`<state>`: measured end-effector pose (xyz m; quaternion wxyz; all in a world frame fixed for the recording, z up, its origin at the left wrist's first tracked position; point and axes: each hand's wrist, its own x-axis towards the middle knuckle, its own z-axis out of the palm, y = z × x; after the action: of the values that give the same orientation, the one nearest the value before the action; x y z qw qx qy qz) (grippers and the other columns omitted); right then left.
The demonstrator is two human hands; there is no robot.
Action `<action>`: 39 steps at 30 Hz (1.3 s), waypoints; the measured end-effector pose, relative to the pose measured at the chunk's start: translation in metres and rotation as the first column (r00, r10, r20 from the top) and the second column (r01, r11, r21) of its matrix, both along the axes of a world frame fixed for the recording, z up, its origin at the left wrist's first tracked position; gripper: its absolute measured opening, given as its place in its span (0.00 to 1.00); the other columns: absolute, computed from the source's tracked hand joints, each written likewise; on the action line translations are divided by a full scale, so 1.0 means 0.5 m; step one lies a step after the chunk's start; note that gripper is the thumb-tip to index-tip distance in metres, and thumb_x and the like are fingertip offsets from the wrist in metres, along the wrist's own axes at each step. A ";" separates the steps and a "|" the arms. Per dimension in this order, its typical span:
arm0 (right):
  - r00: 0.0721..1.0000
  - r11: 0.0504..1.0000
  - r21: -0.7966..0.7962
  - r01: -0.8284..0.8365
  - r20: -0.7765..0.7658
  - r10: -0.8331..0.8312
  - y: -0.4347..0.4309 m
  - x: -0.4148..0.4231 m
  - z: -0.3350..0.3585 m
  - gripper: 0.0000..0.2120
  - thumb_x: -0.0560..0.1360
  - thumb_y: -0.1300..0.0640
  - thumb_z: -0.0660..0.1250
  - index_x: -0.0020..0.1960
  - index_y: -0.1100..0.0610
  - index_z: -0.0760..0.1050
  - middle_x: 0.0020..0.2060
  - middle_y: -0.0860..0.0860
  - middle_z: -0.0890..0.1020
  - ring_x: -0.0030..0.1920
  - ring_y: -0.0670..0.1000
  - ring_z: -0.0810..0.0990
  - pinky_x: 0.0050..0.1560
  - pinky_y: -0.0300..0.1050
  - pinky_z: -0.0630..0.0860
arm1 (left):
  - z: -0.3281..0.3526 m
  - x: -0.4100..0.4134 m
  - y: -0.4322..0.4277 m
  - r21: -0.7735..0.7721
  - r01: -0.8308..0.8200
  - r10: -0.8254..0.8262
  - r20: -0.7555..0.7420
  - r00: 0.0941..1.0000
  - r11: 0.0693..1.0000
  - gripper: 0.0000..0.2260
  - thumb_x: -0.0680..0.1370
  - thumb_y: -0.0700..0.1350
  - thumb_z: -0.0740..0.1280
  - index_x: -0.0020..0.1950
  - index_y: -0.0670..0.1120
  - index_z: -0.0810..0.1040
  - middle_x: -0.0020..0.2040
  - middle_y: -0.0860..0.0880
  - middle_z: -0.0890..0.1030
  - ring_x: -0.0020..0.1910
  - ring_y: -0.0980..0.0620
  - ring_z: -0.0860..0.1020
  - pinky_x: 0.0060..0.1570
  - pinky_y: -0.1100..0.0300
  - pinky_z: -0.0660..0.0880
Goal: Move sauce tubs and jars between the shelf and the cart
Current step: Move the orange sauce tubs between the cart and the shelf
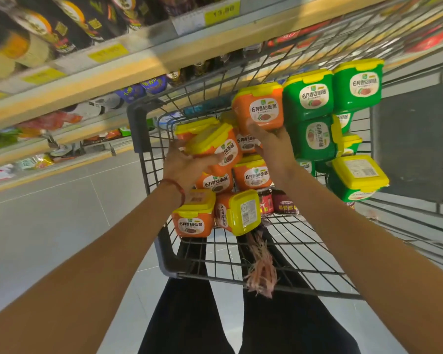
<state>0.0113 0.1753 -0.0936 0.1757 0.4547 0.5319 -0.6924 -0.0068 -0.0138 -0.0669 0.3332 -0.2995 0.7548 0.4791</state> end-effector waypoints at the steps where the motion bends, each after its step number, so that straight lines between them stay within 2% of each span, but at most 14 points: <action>1: 0.999 0.997 -0.065 0.040 0.000 -0.040 0.007 -0.003 -0.005 0.32 0.74 0.55 0.78 0.75 0.58 0.71 0.61 0.49 0.84 0.58 0.46 0.83 0.56 0.41 0.78 | -0.001 0.003 0.000 0.001 -0.016 0.016 -0.012 1.000 1.000 0.36 0.65 0.46 0.84 0.68 0.49 0.70 0.51 0.55 0.81 0.49 0.58 0.81 0.47 0.63 0.79; 5: 0.992 0.971 -0.204 0.128 0.020 -0.126 0.020 -0.022 -0.011 0.43 0.67 0.49 0.83 0.76 0.60 0.70 0.63 0.54 0.84 0.60 0.49 0.84 0.58 0.44 0.79 | -0.004 0.017 -0.014 0.040 -0.105 0.105 0.002 0.994 0.994 0.40 0.58 0.53 0.84 0.68 0.49 0.75 0.57 0.51 0.85 0.53 0.51 0.85 0.45 0.55 0.84; 7: 0.992 0.965 -0.232 0.124 0.030 -0.121 0.021 -0.028 -0.015 0.37 0.71 0.50 0.81 0.75 0.59 0.72 0.62 0.54 0.85 0.61 0.50 0.84 0.60 0.46 0.80 | 0.003 0.019 -0.026 0.052 -0.130 0.130 0.006 0.992 0.990 0.44 0.54 0.56 0.83 0.68 0.48 0.76 0.58 0.49 0.84 0.54 0.48 0.85 0.40 0.55 0.84; 10: 0.997 0.948 -0.308 0.081 0.008 -0.083 0.029 -0.027 -0.018 0.29 0.74 0.54 0.79 0.72 0.58 0.76 0.63 0.56 0.85 0.64 0.55 0.84 0.64 0.49 0.81 | 0.014 0.022 -0.032 0.067 -0.114 0.114 0.003 0.993 0.991 0.37 0.61 0.50 0.84 0.68 0.47 0.75 0.59 0.48 0.84 0.55 0.47 0.85 0.37 0.56 0.84; 14: 0.999 0.944 -0.329 -0.036 -0.034 0.026 0.036 0.007 -0.012 0.30 0.72 0.58 0.79 0.72 0.62 0.76 0.61 0.57 0.85 0.65 0.57 0.83 0.71 0.52 0.77 | 0.026 0.030 -0.038 0.055 -0.020 0.025 -0.085 0.996 0.998 0.36 0.61 0.56 0.82 0.66 0.50 0.76 0.59 0.52 0.83 0.56 0.49 0.84 0.53 0.45 0.83; 17: 0.990 0.946 -0.295 -0.137 -0.061 0.125 0.040 0.046 0.014 0.27 0.71 0.60 0.79 0.69 0.63 0.79 0.62 0.57 0.85 0.66 0.57 0.82 0.74 0.54 0.73 | 0.051 0.033 -0.055 0.063 0.068 -0.060 -0.131 0.990 0.996 0.40 0.54 0.62 0.81 0.64 0.52 0.77 0.57 0.54 0.84 0.56 0.52 0.84 0.55 0.46 0.83; 22: 0.991 0.942 -0.314 -0.117 -0.097 0.091 0.027 0.106 0.091 0.29 0.73 0.56 0.79 0.72 0.63 0.77 0.69 0.62 0.80 0.74 0.63 0.75 0.78 0.61 0.67 | 0.120 0.047 -0.070 0.157 0.195 -0.162 -0.200 0.966 0.968 0.30 0.64 0.47 0.84 0.64 0.51 0.78 0.56 0.54 0.85 0.56 0.54 0.84 0.54 0.45 0.83; 24: 0.993 0.949 -0.298 -0.099 -0.098 0.073 0.011 0.126 0.134 0.28 0.70 0.56 0.80 0.68 0.61 0.80 0.64 0.57 0.84 0.68 0.58 0.81 0.72 0.55 0.74 | 0.152 0.055 -0.087 0.202 0.206 -0.158 -0.231 0.960 0.957 0.30 0.64 0.48 0.84 0.64 0.51 0.78 0.56 0.54 0.85 0.56 0.53 0.84 0.54 0.48 0.83; 26: 0.991 0.964 -0.255 -0.078 -0.127 0.047 -0.011 0.150 0.184 0.21 0.68 0.61 0.79 0.60 0.58 0.83 0.53 0.53 0.88 0.56 0.53 0.85 0.58 0.45 0.81 | 0.184 0.062 -0.113 0.246 0.204 -0.141 -0.254 0.957 0.948 0.28 0.65 0.47 0.83 0.63 0.51 0.79 0.55 0.55 0.86 0.56 0.53 0.84 0.52 0.52 0.83; 30: 0.981 0.973 -0.227 -0.030 -0.196 -0.015 -0.072 0.195 0.276 0.22 0.64 0.64 0.77 0.58 0.57 0.84 0.53 0.56 0.87 0.51 0.55 0.86 0.50 0.45 0.82 | 0.249 0.075 -0.167 0.324 0.183 -0.093 -0.272 0.958 0.928 0.18 0.70 0.35 0.77 0.54 0.50 0.78 0.43 0.59 0.86 0.45 0.61 0.85 0.40 0.63 0.82; 34: 0.962 0.978 -0.207 -0.024 -0.271 -0.034 -0.141 0.227 0.357 0.23 0.63 0.64 0.75 0.57 0.58 0.83 0.48 0.53 0.88 0.46 0.50 0.87 0.43 0.39 0.81 | 0.323 0.084 -0.238 0.360 0.185 -0.071 -0.307 0.949 0.914 0.23 0.68 0.34 0.78 0.60 0.41 0.76 0.49 0.51 0.84 0.45 0.60 0.85 0.37 0.63 0.80; 35: 0.958 0.979 -0.204 -0.030 -0.284 -0.029 -0.155 0.235 0.373 0.23 0.63 0.64 0.75 0.57 0.58 0.82 0.48 0.53 0.88 0.47 0.51 0.87 0.44 0.40 0.82 | 0.338 0.088 -0.256 0.360 0.192 -0.070 -0.326 0.943 0.913 0.23 0.68 0.33 0.78 0.60 0.42 0.75 0.48 0.51 0.83 0.44 0.61 0.84 0.38 0.64 0.80; 37: 0.952 0.983 -0.173 -0.066 -0.305 0.010 -0.183 0.248 0.408 0.27 0.63 0.64 0.77 0.62 0.59 0.82 0.56 0.57 0.87 0.57 0.58 0.86 0.58 0.49 0.82 | 0.371 0.100 -0.292 0.345 0.206 -0.069 -0.370 0.927 0.916 0.24 0.67 0.34 0.80 0.59 0.45 0.76 0.49 0.52 0.83 0.45 0.61 0.83 0.40 0.65 0.80; 39: 0.941 0.980 -0.144 -0.137 -0.329 0.083 -0.206 0.261 0.435 0.33 0.61 0.63 0.80 0.67 0.59 0.81 0.61 0.60 0.86 0.62 0.62 0.84 0.64 0.57 0.80 | 0.406 0.119 -0.324 0.354 0.213 -0.057 -0.404 0.913 0.910 0.31 0.62 0.42 0.84 0.61 0.45 0.77 0.52 0.50 0.84 0.49 0.56 0.83 0.44 0.63 0.81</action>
<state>0.1416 0.0723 0.1241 0.1621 0.2893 0.5190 -0.7878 0.0527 -0.1758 0.1363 0.2642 -0.0729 0.7137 0.6447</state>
